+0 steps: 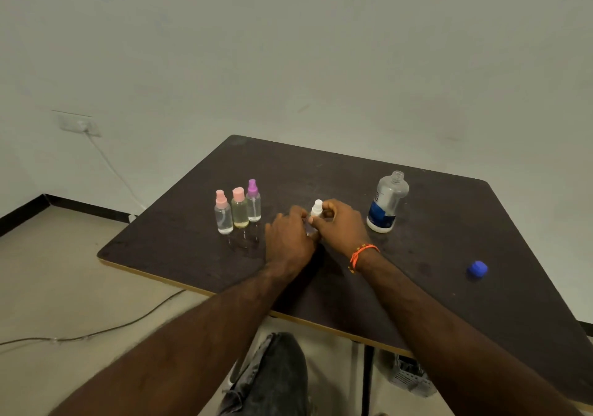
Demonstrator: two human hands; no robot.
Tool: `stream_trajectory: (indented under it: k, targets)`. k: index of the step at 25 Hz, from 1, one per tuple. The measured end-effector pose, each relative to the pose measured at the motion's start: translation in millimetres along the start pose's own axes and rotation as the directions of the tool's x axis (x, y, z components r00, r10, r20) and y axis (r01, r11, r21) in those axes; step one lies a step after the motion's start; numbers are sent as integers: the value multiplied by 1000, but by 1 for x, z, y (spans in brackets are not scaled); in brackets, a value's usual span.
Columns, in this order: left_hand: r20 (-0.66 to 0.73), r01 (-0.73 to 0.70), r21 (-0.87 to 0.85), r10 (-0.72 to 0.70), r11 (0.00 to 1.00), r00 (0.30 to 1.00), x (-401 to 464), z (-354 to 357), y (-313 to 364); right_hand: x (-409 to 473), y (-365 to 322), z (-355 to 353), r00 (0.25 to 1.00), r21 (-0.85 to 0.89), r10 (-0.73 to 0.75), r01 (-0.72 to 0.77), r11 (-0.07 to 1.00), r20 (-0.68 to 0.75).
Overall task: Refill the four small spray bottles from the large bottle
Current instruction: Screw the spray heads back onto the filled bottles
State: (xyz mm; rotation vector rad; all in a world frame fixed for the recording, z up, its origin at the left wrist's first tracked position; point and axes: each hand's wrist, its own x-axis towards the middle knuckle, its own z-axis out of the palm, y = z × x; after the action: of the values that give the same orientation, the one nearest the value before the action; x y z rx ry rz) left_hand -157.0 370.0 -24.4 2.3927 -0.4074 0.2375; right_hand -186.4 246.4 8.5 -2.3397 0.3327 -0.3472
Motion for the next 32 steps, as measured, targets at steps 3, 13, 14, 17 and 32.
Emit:
stream_trajectory:
  k: [3, 13, 14, 17, 32]
  targets:
    - [-38, 90, -66, -93, 994, 995, 11, 1, -16, 25, -12, 26, 1000, 77, -10, 9, 997, 11]
    - [-30, 166, -192, -175, 967, 984, 13, 17, -20, 74, -35, 67, 996, 176, -74, 64, 982, 46]
    - [-25, 174, -195, -182, 965, 983, 14, 16, -21, 76, -36, 70, 995, 188, -86, 73, 980, 60]
    - [-4, 182, -213, -187, 960, 982, 18, 15, -27, 81, -37, 80, 998, 278, -50, 35, 960, 45]
    - [244, -28, -166, 69, 986, 967, -5, 3, 34, -4, 30, -21, 994, -18, 7, -9, 1000, -105]
